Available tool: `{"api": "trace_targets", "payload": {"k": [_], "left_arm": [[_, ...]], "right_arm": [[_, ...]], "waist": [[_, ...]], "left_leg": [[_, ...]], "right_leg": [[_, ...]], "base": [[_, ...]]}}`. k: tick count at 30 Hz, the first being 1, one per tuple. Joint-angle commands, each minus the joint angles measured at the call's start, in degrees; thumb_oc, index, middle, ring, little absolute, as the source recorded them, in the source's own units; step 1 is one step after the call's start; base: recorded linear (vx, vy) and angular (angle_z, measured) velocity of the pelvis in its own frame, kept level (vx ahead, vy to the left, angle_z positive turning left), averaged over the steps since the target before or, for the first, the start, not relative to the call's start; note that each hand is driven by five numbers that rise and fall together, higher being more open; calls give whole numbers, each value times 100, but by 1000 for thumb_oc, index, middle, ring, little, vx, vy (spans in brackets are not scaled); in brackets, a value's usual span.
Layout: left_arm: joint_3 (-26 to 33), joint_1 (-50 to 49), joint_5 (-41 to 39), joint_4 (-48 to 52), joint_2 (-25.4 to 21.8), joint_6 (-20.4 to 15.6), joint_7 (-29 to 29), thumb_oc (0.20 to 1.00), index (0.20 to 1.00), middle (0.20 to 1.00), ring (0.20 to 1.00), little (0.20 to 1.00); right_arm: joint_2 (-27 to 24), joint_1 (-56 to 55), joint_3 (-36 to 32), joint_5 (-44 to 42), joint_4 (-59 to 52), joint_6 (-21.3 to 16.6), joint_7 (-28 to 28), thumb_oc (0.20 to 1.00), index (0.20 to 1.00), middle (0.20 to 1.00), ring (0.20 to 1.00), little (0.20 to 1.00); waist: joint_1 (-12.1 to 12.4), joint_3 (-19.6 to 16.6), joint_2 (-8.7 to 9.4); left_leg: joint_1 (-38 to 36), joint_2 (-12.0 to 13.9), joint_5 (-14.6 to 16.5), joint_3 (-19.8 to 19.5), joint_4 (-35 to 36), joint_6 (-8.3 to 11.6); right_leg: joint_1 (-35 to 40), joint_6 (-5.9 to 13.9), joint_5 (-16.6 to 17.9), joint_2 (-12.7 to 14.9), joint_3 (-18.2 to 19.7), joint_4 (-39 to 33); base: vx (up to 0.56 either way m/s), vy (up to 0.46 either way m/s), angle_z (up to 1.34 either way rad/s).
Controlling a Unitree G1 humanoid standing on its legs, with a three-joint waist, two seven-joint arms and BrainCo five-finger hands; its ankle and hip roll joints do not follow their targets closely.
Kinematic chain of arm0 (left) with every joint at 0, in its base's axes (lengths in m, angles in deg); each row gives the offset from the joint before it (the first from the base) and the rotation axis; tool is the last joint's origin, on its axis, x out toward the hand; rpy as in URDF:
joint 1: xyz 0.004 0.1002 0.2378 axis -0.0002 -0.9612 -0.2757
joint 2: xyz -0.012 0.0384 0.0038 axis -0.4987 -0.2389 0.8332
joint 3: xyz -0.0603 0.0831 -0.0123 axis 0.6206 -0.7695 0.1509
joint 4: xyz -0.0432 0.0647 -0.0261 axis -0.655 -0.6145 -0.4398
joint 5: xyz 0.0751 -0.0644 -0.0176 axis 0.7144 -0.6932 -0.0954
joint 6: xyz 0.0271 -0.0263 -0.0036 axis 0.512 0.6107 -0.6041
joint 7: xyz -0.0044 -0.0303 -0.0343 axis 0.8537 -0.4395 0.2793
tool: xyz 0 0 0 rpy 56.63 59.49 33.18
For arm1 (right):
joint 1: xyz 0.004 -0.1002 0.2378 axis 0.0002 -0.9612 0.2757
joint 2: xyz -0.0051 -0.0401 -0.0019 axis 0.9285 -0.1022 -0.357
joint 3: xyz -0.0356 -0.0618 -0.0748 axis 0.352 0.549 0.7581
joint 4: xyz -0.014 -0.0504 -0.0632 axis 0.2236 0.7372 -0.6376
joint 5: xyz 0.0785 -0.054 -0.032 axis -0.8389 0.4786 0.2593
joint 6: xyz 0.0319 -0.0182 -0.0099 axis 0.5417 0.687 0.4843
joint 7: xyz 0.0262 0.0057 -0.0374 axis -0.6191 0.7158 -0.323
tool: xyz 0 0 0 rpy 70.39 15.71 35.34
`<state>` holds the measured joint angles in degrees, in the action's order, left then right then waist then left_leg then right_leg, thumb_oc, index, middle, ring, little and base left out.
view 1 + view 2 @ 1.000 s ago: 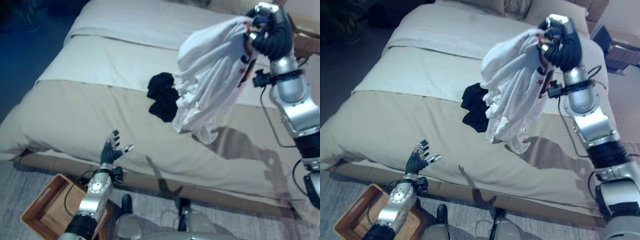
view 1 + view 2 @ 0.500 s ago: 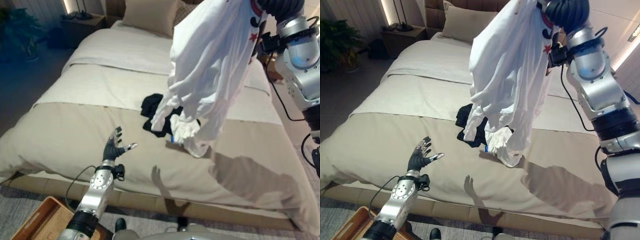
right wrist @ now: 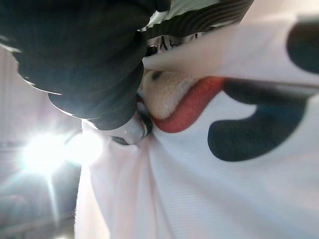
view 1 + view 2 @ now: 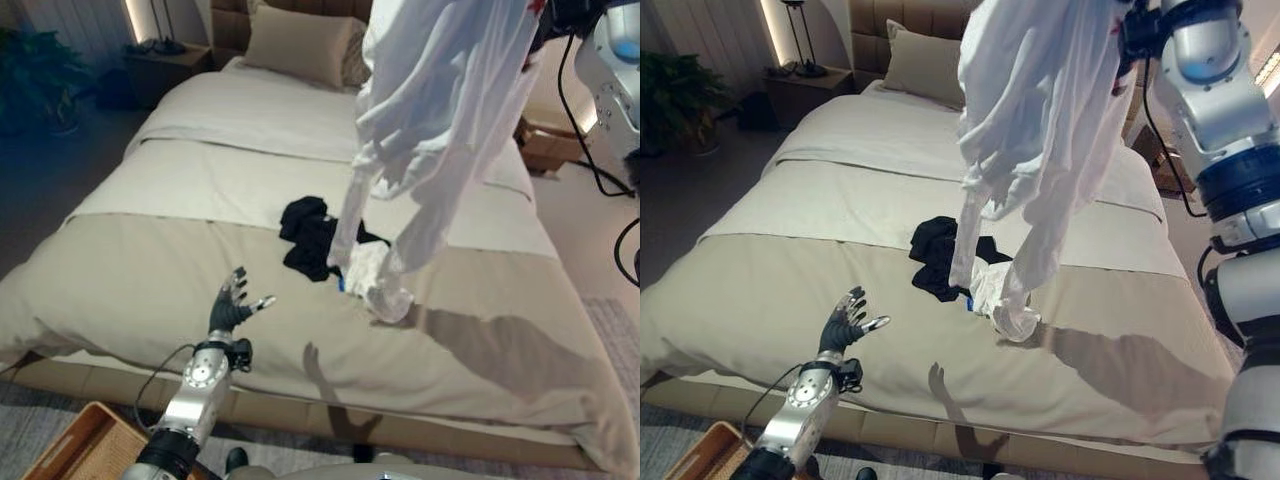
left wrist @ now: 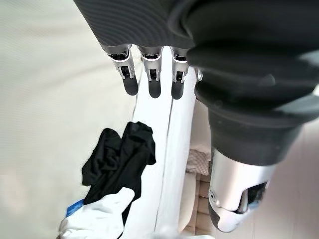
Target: Pick up clothes into the bucket
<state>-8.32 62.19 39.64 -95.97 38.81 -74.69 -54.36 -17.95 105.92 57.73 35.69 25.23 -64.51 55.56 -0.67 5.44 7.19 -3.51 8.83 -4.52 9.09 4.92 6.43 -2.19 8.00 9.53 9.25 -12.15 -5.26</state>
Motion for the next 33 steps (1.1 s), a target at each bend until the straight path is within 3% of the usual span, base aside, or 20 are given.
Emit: {"api": "trace_targets", "payload": {"k": [1, 9, 15, 22, 33], "left_arm": [[136, 255, -66, 336, -300, -316, -13, 1000, 1000, 1000, 1000, 1000], [9, 1386, 71, 742, -442, -384, 216, 1000, 1000, 1000, 1000, 1000], [-347, 2360, -640, 1059, -295, -387, 93, 1000, 1000, 1000, 1000, 1000], [-714, 3053, -90, 341, -162, -211, 315, 1000, 1000, 1000, 1000, 1000], [-1067, 3653, 364, 51, -109, -56, 430, 1000, 1000, 1000, 1000, 1000]], "right_arm": [[-93, 934, 127, -283, -64, -300, 61, 200, 200, 200, 200, 200], [209, 2, 3, -64, -1129, -216, -212, 200, 200, 200, 200, 200], [705, -915, 145, 281, -1600, 206, -697, 200, 200, 200, 200, 200], [1218, -1806, 329, 382, -1982, 513, -1203, 200, 200, 200, 200, 200], [1565, -2202, 383, 362, -2121, 617, -1369, 200, 200, 200, 200, 200]], "waist": [[29, -41, 192], [-83, -51, 129], [-156, -43, 49], [-206, -2, -25], [-202, 46, -87]], "left_leg": [[167, 191, 233, -67, -337, 151], [120, 172, 283, -50, -381, 134], [66, 145, 294, -19, -387, 107], [24, 122, 280, -6, -384, 92], [50, 106, 257, -20, -373, 79]], "right_leg": [[553, 591, -118, 509, -505, 78], [581, 563, -153, 515, -460, 98], [591, 561, -145, 543, -429, 111], [621, 558, -147, 561, -404, 116], [617, 579, -119, 600, -453, 110]], "base": [[0, 0, 0], [0, 0, 0], [0, 0, 0], [0, 0, 0], [0, 0, 0]]}}
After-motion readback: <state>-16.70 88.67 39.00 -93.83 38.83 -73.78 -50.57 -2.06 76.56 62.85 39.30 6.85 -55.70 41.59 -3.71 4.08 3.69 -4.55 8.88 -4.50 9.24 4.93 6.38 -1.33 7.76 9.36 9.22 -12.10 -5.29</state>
